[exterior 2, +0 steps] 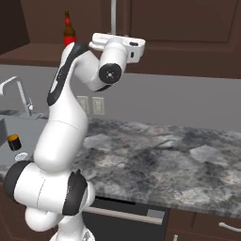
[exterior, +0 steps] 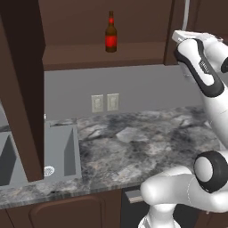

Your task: Open the cabinet directly in front. Then move the beer and the cup to the dining counter with the candle on it.

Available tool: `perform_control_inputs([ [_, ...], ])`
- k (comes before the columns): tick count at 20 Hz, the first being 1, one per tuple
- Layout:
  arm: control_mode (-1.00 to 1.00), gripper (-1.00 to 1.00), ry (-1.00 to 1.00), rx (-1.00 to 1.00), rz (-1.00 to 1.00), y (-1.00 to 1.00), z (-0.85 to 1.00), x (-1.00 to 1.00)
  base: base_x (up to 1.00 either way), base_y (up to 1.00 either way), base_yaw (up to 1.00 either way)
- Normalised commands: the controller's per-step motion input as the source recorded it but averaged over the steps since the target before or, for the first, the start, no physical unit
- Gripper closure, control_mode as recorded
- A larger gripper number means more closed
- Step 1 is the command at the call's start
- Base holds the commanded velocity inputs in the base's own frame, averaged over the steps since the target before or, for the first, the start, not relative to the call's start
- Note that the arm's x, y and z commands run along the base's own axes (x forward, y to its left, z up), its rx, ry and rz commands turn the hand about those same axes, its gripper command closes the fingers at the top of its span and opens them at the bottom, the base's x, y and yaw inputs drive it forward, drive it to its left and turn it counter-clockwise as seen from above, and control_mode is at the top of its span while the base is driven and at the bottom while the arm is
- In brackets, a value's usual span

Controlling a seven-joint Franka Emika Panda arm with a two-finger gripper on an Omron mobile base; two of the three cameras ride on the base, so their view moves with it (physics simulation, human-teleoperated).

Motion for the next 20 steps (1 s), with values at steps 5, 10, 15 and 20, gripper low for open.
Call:
perform_control_inputs([
  [5, -1.0, 1.0, 0.0, 0.0, 0.0, -0.23, 0.12, -0.63, 0.0, 0.0, 0.0],
  [10, -1.0, 1.0, 0.0, 0.0, 0.0, -0.52, 0.22, -0.98, 0.0, 0.0, 0.0],
  [15, -1.0, 1.0, 0.0, 0.0, 0.0, -0.89, 0.2, -0.98, 0.0, 0.0, 0.0],
  [20, -1.0, 1.0, 0.0, 0.0, 0.0, -1.0, 0.11, -0.96, 0.0, 0.0, 0.0],
])
